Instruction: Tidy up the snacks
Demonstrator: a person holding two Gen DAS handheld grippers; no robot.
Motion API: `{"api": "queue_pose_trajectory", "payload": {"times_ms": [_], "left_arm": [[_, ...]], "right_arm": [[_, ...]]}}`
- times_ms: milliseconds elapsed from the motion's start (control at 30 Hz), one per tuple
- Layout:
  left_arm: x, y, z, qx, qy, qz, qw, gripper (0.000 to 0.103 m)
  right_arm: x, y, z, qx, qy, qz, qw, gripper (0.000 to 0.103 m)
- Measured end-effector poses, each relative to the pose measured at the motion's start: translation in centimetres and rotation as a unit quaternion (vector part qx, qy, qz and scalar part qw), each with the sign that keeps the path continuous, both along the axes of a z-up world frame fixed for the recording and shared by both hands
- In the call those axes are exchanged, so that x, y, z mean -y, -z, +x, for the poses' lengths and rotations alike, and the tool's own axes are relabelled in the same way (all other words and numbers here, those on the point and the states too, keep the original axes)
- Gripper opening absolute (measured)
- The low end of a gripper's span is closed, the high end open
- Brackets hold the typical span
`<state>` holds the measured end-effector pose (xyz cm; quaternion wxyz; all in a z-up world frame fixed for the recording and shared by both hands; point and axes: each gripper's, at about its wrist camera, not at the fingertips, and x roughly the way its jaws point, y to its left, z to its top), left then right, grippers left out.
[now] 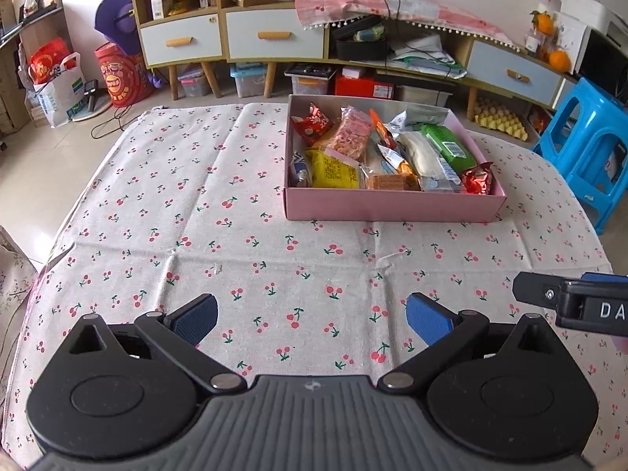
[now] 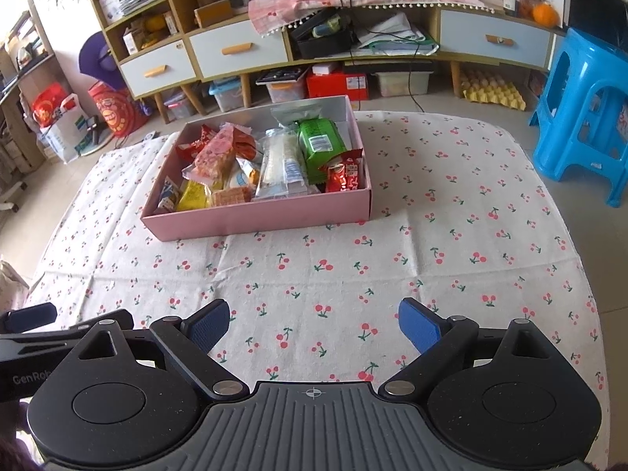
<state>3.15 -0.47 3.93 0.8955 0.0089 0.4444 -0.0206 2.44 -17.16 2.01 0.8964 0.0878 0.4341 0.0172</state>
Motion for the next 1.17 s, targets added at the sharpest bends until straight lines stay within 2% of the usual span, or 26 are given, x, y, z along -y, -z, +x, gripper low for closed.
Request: {"api": "queue_pose_trajectory", "payload": {"times_ms": [433,1167], "left_arm": [[-0.58,-0.26,0.26,0.005,-0.012,0.001,0.9999,0.103],[-0.41,-0.40,0.23,0.006,-0.003,0.003,1.0000,0.103]], "right_arm": [[-0.19,0.37,0.18,-0.008,-0.004,-0.004,1.000,0.095],[-0.43,0.54,0.13,-0.012,-0.008,-0.005,1.000,0.095]]}}
